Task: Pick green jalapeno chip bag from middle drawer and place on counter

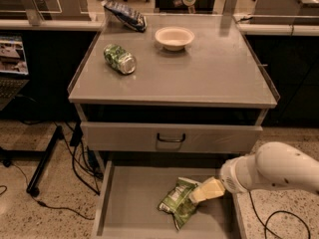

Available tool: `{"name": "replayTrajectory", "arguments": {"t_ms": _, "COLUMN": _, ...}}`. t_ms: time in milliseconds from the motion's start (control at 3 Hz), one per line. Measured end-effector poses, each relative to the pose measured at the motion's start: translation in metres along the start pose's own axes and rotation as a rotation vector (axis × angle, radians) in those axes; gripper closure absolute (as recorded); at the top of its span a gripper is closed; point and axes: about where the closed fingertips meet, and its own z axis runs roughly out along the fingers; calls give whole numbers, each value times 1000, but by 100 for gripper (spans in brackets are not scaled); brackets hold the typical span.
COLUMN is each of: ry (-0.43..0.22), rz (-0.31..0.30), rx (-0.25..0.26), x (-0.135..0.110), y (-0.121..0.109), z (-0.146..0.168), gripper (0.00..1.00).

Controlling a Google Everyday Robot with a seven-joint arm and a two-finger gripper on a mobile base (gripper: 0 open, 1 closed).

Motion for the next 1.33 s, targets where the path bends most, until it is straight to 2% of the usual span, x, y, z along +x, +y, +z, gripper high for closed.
{"name": "replayTrajectory", "arguments": {"t_ms": 333, "ry": 1, "rz": -3, "rx": -3, "x": -1, "y": 2, "z": 1, "gripper": 0}}
{"name": "replayTrajectory", "arguments": {"t_ms": 667, "ry": -35, "rz": 23, "rx": -7, "x": 15, "y": 2, "z": 12, "gripper": 0}}
{"name": "replayTrajectory", "arguments": {"t_ms": 1000, "ry": -50, "rz": 47, "rx": -31, "x": 32, "y": 2, "z": 40, "gripper": 0}}
{"name": "replayTrajectory", "arguments": {"t_ms": 1333, "ry": -41, "rz": 55, "rx": -87, "x": 44, "y": 3, "z": 74, "gripper": 0}}
